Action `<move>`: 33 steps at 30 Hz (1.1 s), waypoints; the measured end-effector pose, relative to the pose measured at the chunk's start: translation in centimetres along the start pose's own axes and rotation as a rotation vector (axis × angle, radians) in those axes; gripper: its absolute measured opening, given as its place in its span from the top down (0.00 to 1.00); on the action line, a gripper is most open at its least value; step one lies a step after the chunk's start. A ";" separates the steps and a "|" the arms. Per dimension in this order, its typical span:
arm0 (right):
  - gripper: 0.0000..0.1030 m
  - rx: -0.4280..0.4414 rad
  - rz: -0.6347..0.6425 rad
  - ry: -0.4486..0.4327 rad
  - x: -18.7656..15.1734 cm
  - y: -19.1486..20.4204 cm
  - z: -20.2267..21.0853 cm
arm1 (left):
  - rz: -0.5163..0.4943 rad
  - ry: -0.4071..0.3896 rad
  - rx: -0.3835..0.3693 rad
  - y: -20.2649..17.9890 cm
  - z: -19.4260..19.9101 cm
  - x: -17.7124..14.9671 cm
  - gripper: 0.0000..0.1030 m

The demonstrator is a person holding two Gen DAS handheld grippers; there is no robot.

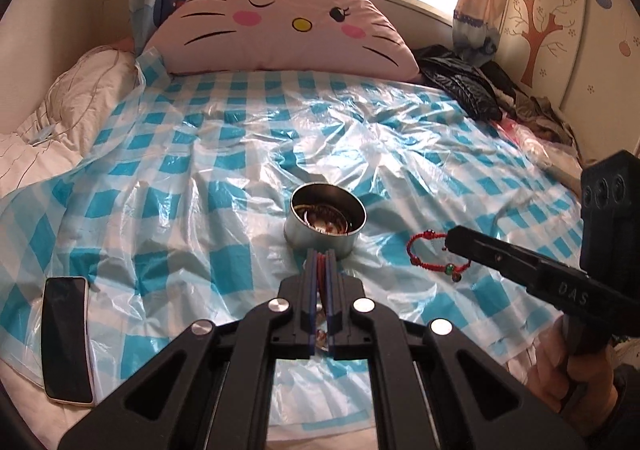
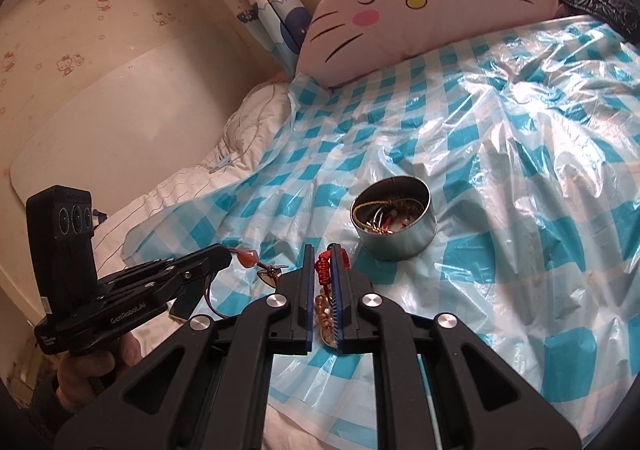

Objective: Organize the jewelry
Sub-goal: 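Lift both red bracelets and carry them toward the metal tin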

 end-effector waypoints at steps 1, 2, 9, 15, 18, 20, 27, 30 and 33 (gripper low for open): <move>0.93 -0.003 0.003 -0.017 0.3 0.1 0.2 | 0.008 -0.019 0.006 -0.1 -0.3 0.3 0.96; 0.93 -0.007 0.001 -0.035 0.7 0.2 0.4 | 0.009 -0.034 0.014 -0.3 -0.6 0.6 0.96; 0.93 -0.040 -0.025 -0.133 3.0 -0.5 1.0 | 0.023 -0.131 0.062 -1.1 -2.2 2.3 0.96; 0.93 -0.066 -0.074 -0.154 4.3 -2.1 0.1 | 0.024 -0.169 0.100 -0.9 -3.3 3.2 0.96; 0.93 -0.066 -0.087 -0.151 4.6 -2.6 -0.6 | 0.022 -0.168 0.104 -0.9 -3.9 3.3 0.96; 0.93 -0.068 -0.092 -0.146 4.8 -2.8 -1.2 | 0.029 -0.169 0.101 -0.8 -4.3 3.3 0.96; 0.93 -0.071 -0.097 -0.143 5.2 -3.0 -2.4 | 0.065 -0.192 0.094 0.0 -5.0 4.1 0.96; 0.93 -0.074 -0.099 -0.132 5.3 -3.2 -3.1 | 0.074 -0.198 0.088 0.1 -5.3 4.3 0.96; 0.93 -0.078 -0.103 -0.126 5.3 -3.5 -3.7 | 0.079 -0.206 0.081 0.1 -5.6 4.6 0.96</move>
Point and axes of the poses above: each gripper's, at about its wrist camera, not at the fingertips, and z roughly against the way its jaws point, y to its left, x to its top, the point moved 6 cm from there along -z, roughly the way its jaws point, and after that the axes turned 5 degrees about -y, right-handed, at the moved point
